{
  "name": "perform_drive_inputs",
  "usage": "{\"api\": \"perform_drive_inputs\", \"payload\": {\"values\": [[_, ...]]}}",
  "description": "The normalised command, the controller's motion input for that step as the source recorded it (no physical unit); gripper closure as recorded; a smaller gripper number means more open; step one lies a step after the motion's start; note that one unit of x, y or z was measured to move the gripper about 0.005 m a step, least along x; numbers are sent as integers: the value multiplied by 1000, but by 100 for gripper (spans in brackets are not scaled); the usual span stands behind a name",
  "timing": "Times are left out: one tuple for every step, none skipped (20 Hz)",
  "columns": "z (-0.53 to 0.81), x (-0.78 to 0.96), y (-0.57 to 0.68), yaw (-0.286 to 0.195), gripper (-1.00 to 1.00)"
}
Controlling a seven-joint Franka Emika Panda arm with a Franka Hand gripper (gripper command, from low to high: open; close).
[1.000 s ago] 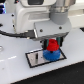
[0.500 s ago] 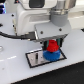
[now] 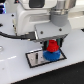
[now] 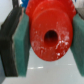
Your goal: Insert the blue gear onto the right peg, followed by the red gear
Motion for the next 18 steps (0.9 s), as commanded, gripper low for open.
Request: {"api": "perform_drive_inputs", "payload": {"values": [[22,186,-9,0,100],[30,195,-18,0,100],[-16,185,-26,0,100],[-30,163,-31,0,100],[-21,152,-17,0,100],[-12,159,-7,0,100],[-81,139,-26,0,100],[-196,100,-52,0,100],[-152,194,-48,0,100],[-191,113,-77,0,100],[-181,127,-91,0,100],[-6,163,-68,0,100],[11,197,-45,0,100],[21,129,-21,0,100],[61,152,3,0,100],[11,181,-19,0,100],[-36,186,-36,0,100],[-66,167,-53,0,100]]}}
